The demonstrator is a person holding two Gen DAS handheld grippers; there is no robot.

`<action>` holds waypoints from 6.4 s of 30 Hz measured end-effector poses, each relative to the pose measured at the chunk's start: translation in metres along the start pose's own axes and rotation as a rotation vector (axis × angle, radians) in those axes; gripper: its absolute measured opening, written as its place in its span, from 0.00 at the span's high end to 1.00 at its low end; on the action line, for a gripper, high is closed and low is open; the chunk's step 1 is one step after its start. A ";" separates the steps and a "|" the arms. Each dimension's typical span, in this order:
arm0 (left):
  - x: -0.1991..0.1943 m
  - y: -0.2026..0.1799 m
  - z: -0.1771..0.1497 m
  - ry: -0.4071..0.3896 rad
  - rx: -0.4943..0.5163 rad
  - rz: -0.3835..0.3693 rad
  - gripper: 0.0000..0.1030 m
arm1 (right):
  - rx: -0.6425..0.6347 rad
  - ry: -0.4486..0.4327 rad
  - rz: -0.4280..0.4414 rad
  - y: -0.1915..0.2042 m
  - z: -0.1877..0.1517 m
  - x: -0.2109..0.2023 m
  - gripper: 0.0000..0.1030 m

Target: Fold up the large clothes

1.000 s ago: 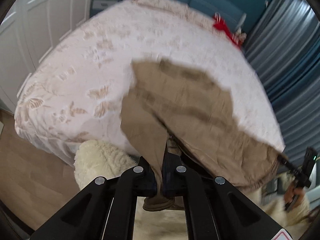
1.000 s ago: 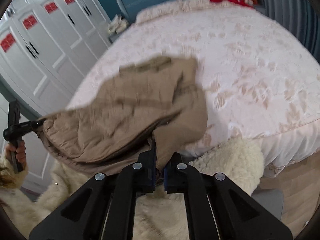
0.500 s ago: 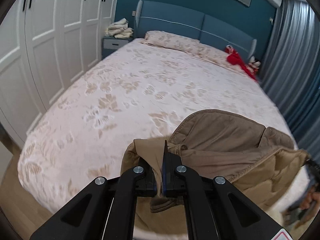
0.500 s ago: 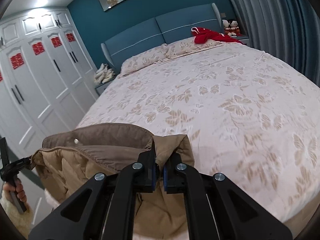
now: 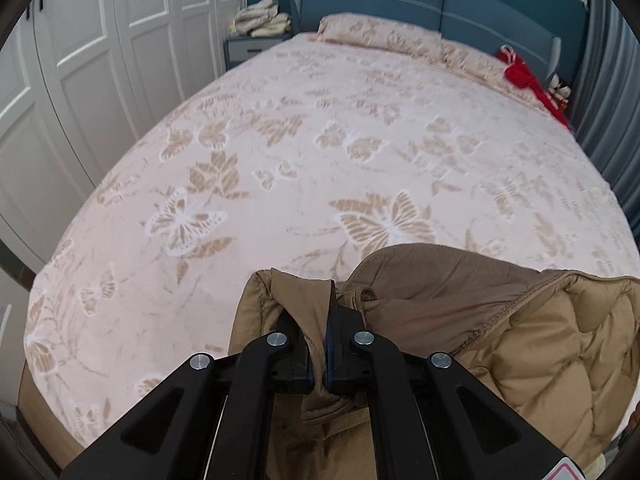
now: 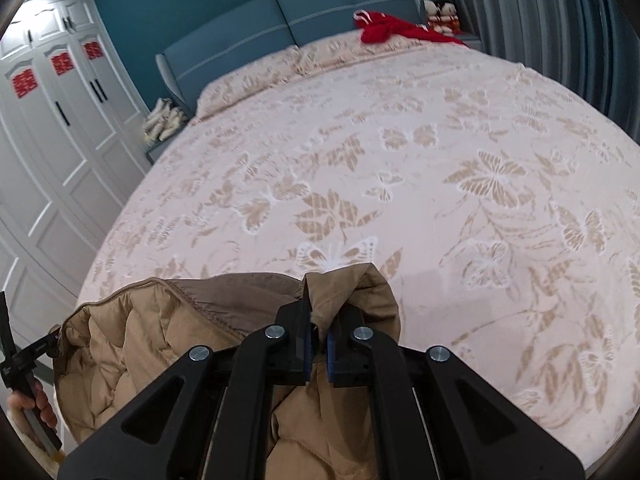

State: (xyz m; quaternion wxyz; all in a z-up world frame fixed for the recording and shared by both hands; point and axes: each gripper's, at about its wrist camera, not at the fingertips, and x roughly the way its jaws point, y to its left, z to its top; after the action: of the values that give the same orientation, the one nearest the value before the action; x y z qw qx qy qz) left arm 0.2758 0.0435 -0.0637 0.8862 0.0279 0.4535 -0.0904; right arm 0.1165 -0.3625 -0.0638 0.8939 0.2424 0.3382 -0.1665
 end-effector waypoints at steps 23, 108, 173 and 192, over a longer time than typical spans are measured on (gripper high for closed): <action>0.100 -0.012 -0.028 0.066 -0.002 0.058 0.90 | 0.036 0.127 -0.113 -0.015 -0.044 0.110 0.96; 0.120 -0.155 -0.037 -0.036 0.131 0.114 0.36 | -0.259 0.122 -0.002 0.128 -0.083 0.155 0.81; -0.081 -0.003 -0.105 0.012 -0.260 -0.365 0.84 | -0.202 0.340 0.118 0.135 -0.216 0.029 0.88; -0.143 -0.120 -0.086 -0.069 0.036 -0.422 0.86 | -0.018 0.369 0.185 0.078 -0.220 -0.007 0.89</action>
State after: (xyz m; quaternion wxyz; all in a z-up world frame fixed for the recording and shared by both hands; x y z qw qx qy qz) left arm 0.1028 -0.0438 0.0049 0.8620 -0.0553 0.4170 -0.2830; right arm 0.0329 -0.1768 -0.1778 0.8305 0.2908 0.4739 -0.0336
